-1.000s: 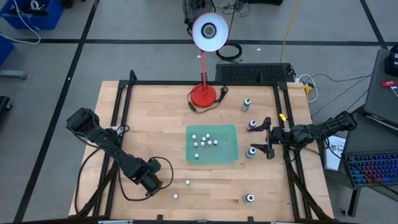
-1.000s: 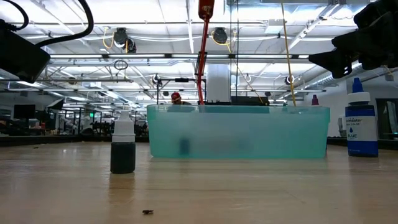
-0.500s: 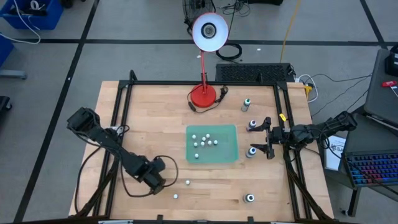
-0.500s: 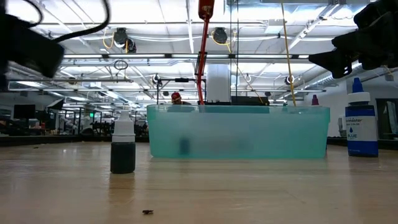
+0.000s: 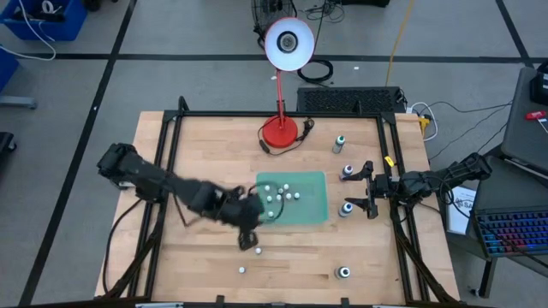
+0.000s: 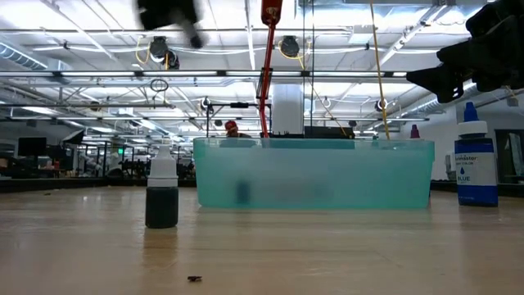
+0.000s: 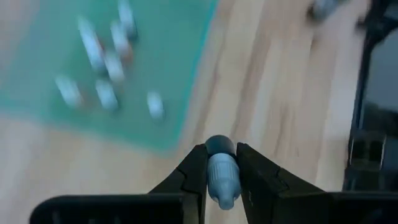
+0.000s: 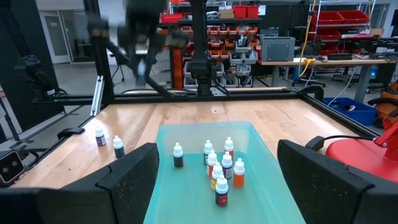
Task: Pick & Place food coloring
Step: Put the small green food coloring bottle into the green bin
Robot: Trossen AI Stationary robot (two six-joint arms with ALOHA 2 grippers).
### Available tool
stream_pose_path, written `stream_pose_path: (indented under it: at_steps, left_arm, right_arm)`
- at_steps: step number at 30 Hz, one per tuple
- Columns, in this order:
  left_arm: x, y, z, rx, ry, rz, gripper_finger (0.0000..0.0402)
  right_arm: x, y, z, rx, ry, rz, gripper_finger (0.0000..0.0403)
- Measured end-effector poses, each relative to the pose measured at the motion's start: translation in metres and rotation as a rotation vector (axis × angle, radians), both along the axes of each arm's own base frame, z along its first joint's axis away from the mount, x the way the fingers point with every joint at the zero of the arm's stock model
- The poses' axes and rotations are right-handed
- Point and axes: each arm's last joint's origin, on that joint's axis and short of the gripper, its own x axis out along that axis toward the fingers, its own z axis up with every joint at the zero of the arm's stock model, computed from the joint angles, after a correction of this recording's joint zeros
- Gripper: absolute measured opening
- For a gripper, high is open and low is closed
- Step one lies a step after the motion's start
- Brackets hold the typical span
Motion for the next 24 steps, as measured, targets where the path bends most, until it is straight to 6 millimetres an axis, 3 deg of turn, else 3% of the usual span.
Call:
stream_pose_path:
  at_steps: [4,9,12,17,24]
  left_arm:
    - [0.023,0.027,0.029,0.087,-0.1,-0.055,0.0066]
    - [0.059,0.051,0.019,0.129,-0.061,-0.114,0.0066]
    - [0.081,0.058,-0.002,0.121,0.0,-0.143,0.0066]
    - [0.112,0.065,-0.054,0.096,0.131,-0.184,0.0066]
    - [0.128,0.072,-0.109,0.099,0.267,-0.175,0.0066]
  right_arm:
    - [0.0,0.0,0.0,0.0,0.0,0.0,0.0313]
    - [0.0,0.0,0.0,0.0,-0.001,0.0,0.0313]
    - [0.0,0.0,0.0,0.0,0.0,0.0,0.0313]
    - [0.0,0.0,0.0,0.0,-0.001,0.0,0.0313]
    - [0.0,0.0,0.0,0.0,0.0,0.0,0.0313]
